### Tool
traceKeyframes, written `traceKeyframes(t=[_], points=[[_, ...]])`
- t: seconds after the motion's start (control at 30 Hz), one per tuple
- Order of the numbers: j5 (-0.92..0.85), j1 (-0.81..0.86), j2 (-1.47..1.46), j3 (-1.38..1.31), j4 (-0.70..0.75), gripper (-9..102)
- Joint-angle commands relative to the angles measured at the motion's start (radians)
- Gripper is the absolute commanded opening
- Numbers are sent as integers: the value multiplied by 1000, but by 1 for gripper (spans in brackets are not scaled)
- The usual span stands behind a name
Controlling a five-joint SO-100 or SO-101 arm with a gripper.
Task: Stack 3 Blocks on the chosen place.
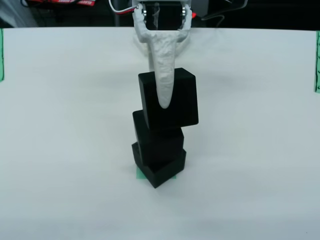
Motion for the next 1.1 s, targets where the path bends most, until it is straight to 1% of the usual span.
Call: traceKeyframes(t=[0.0,0.6,1.07], points=[[-8,-6,64,8,3,27],[-9,46,95,60,3,27],[-9,67,87,84,-25,27]])
